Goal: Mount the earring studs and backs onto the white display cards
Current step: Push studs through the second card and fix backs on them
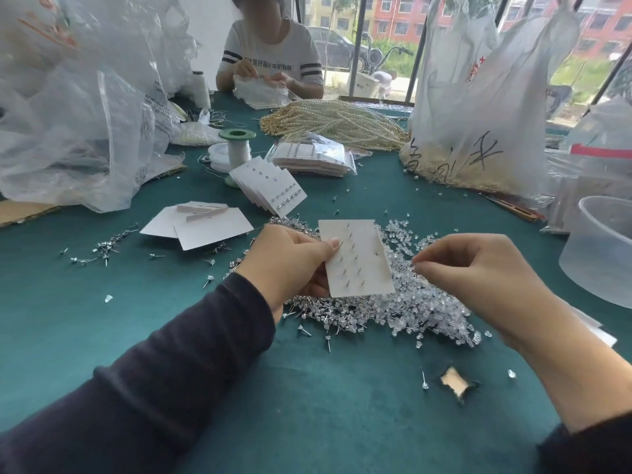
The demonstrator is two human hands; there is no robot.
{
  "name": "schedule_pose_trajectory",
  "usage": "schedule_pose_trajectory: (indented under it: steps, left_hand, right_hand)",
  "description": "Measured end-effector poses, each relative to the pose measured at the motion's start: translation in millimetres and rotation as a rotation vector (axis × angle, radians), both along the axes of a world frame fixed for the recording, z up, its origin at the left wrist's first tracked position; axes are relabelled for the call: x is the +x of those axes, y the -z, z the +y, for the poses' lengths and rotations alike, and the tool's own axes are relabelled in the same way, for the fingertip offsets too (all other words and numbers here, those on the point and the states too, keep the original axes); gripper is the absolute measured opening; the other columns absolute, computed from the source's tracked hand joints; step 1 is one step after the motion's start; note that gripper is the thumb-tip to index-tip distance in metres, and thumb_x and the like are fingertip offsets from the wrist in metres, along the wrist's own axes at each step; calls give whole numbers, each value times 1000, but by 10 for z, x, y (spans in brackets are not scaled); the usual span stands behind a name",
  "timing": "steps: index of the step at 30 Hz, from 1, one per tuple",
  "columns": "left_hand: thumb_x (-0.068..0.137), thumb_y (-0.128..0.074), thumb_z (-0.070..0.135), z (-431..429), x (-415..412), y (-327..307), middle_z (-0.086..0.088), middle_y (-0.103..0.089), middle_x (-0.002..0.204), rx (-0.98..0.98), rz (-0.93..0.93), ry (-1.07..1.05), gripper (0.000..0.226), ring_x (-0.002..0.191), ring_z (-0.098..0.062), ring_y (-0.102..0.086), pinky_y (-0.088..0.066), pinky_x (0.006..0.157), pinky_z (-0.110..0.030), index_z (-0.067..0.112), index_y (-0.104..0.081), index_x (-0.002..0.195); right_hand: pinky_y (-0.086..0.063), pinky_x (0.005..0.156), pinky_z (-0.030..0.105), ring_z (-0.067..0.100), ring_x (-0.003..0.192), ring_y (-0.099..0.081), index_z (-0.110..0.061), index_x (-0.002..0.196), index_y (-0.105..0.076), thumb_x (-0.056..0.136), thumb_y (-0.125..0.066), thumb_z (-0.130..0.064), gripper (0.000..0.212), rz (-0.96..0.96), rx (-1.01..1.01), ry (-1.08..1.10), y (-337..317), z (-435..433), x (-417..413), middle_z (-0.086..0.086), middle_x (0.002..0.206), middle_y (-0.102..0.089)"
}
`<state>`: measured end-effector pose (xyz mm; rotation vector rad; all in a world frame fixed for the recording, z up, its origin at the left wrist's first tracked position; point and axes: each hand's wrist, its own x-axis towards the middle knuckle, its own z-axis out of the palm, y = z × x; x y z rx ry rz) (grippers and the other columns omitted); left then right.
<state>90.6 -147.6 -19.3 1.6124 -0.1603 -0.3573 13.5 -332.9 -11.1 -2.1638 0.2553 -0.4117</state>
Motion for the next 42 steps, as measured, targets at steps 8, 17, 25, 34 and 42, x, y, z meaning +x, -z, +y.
schedule_pose_trajectory:
  steps: [8, 17, 25, 34, 42]
  left_hand:
    - [83, -64, 15, -92, -101, 61, -14, -66, 57, 146, -249, 17, 25, 39, -15, -57, -50, 45, -23, 4, -69, 61]
    - [82, -63, 24, -104, -174, 49, -22, -66, 61, 315, -601, 4, 31, 60, -35, -62, -52, 60, -34, 0, -70, 63]
    - [83, -61, 21, -108, -224, 61, -22, -56, 50, 347, -738, 24, 35, 45, -25, -40, -31, 45, -25, -2, -64, 56]
    - [83, -62, 16, -123, -240, 9, 6, -21, 40, 308, -702, -15, 52, 41, -11, -21, -17, 42, -19, 14, -37, 37]
    - [82, -62, 17, -138, -253, 8, 5, -22, 33, 322, -706, -51, 54, 39, -13, -25, -19, 41, -16, 16, -35, 36]
  right_hand:
    - [-51, 60, 20, 11, 61, -62, -17, 70, -70, 72, -74, -8, 10, -283, -5, -123, -19, 362, -75, -2, 65, -69]
    - [-47, 63, 23, 13, 65, -59, -12, 71, -72, 73, -74, -1, 11, -422, -193, -86, 94, 480, -29, -2, 70, -66]
    - [-48, 62, 18, 9, 67, -61, -19, 70, -73, 72, -74, -1, 19, -381, -64, -97, 132, 489, -20, -7, 70, -65]
    - [-48, 62, 17, 10, 66, -61, -15, 71, -74, 72, -74, -2, 13, -387, -54, -107, 112, 490, -40, -6, 71, -66]
    - [-48, 62, 19, 11, 66, -60, -11, 70, -71, 71, -71, 0, 11, -418, -166, -54, 120, 507, -58, -3, 69, -66]
